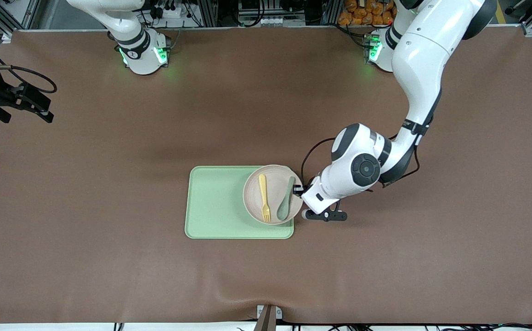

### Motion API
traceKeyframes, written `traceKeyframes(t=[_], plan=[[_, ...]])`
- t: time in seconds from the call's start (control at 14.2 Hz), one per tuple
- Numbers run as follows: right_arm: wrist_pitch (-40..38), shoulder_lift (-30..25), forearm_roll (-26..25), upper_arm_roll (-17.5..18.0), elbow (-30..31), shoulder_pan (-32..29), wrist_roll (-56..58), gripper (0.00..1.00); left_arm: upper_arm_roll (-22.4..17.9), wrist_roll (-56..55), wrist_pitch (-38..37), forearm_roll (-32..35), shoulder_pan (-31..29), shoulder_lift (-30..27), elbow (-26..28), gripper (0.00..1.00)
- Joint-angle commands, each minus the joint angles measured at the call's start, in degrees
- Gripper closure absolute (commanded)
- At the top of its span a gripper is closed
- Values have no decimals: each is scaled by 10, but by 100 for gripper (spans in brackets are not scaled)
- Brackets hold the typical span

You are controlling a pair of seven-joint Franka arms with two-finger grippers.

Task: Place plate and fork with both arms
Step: 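Carry the plate with the left gripper onto the green tray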

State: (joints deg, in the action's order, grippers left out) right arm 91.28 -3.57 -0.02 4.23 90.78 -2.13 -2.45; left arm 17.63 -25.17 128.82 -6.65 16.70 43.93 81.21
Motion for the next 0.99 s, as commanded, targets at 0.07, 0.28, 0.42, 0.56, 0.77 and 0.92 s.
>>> traceKeyframes(t=[0.07,0.28,0.42,0.56,0.77,0.92], plan=[[1,-6,5,1,4,-3,10,0,-5,-32,51,-12,18,34,-22,100],[5,3,17,1,2,-2,10,0,-5,-69,99,-13,28,48,-22,100],[4,3,23,1,2,0,10,0,-5,-85,129,-13,30,58,-22,100],[5,7,23,1,2,-1,10,0,-5,-86,139,-12,33,63,-22,100],[-2,15,21,3,2,3,24,0,-6,-73,142,-7,35,69,-19,100],[-5,20,22,3,4,5,21,0,-7,-69,142,-5,37,69,-18,100]])
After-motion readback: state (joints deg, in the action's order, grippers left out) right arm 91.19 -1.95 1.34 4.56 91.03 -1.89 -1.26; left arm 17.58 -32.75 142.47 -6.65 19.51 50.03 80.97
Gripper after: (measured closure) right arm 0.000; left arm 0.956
